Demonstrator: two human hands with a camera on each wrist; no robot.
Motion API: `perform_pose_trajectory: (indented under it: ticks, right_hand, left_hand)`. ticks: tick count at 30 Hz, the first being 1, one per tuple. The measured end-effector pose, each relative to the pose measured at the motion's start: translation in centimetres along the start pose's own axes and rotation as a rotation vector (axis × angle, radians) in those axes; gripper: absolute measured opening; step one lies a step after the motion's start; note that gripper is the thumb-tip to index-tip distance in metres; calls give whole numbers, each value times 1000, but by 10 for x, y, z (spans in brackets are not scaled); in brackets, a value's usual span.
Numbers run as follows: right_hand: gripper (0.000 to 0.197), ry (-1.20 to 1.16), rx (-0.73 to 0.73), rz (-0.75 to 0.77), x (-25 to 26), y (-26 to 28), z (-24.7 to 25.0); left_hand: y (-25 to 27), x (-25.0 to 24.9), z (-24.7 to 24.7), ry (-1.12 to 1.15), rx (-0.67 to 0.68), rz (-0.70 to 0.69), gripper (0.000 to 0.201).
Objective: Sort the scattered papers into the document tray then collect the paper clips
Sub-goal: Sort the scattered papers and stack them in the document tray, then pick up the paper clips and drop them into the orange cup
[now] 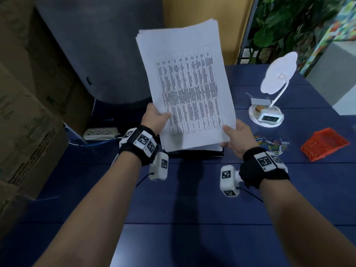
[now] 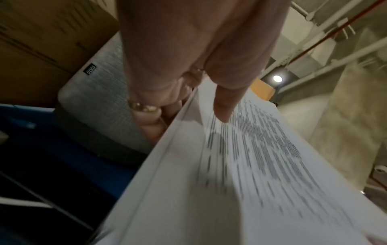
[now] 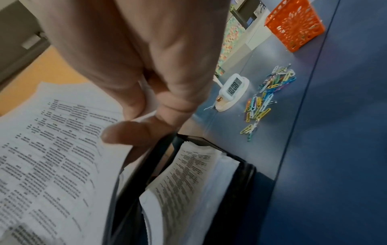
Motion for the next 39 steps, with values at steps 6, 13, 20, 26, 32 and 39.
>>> perform_pose_trajectory:
  ticks: [6,13,20,26,32,39]
  right_hand:
    - [22,-9,-73,9,17,-45,-8]
    - [44,1012,104,102,20,-78,-8]
    - [13,1049,95,176,13,-66,6]
    - [25,903,-158,200,16,-41,68]
    - [23,1054,-118,10,-23,-36,148]
    - [30,1220,-169,-97,-28,-35,230]
  left_hand:
    - [0,-11,-15,-14,1,-25,76]
    - [-19,-22,-42,-716,-136,-110,31]
    - [-8,-9,-69,-1073,-372,-232,26]
    - [19,3,-117,-809,-254,-281,41]
    - [82,6,-203,-815,-188,-679,61]
    - [109,28,-299,-1077,130,-783,73]
Point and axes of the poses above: each hand's wrist, its own y-axis away from the middle knuckle, its own z-axis out of the back of the hand, x = y × z, the point moved 9 cm from there along -y, towards the middle knuckle, and after that the axes turned 14 degrees about z, right-handed, at the moved point
